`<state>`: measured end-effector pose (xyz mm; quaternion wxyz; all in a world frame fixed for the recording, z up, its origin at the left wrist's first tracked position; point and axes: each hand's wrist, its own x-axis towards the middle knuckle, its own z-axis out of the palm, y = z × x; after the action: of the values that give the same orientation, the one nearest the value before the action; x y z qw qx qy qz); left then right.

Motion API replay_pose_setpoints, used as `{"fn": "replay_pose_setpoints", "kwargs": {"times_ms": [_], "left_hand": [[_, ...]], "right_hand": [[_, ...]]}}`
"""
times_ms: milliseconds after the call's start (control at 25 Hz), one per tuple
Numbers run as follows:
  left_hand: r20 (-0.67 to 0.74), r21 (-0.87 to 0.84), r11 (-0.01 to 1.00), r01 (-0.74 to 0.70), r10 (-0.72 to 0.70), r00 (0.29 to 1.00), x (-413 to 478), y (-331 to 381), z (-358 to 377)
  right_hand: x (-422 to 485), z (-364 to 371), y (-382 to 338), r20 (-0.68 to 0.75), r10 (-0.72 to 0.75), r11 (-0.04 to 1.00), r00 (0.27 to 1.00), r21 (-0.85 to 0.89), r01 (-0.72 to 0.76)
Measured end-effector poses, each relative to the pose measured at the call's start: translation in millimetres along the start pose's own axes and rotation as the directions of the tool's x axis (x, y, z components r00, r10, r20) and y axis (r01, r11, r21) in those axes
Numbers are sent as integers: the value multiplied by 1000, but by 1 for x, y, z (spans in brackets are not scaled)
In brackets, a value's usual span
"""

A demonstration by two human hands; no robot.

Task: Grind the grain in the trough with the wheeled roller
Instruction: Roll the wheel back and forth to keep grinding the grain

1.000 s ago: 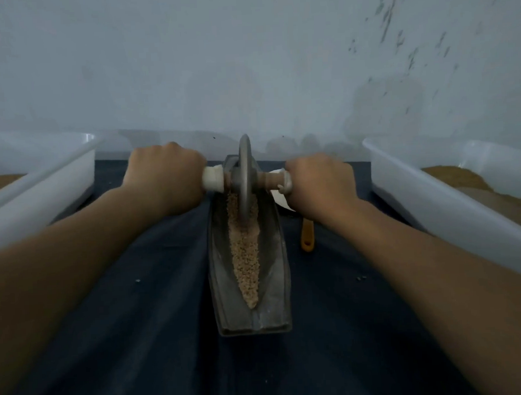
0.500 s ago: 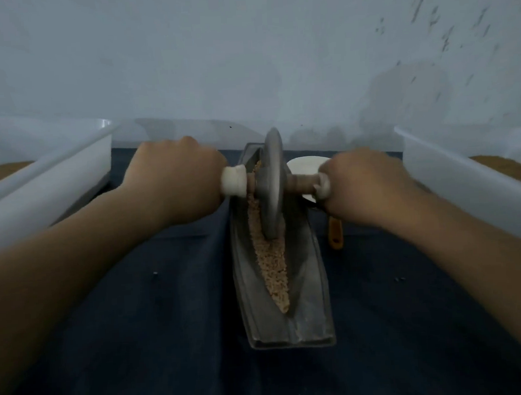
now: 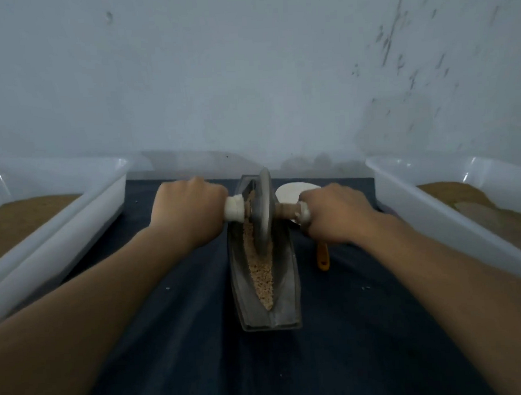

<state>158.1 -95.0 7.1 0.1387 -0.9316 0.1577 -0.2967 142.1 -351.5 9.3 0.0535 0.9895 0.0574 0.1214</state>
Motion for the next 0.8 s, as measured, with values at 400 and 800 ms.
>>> {"fn": "replay_pose_setpoints", "kwargs": {"times_ms": [400, 800], "left_hand": [[45, -11, 999, 48, -47, 998, -61, 4, -35], [71, -49, 998, 44, -41, 997, -73, 5, -54]], "right_hand": [[-58, -20, -16, -61, -13, 1000, 998, -7, 13], [-85, -35, -22, -69, -8, 1000, 998, 23, 10]]}}
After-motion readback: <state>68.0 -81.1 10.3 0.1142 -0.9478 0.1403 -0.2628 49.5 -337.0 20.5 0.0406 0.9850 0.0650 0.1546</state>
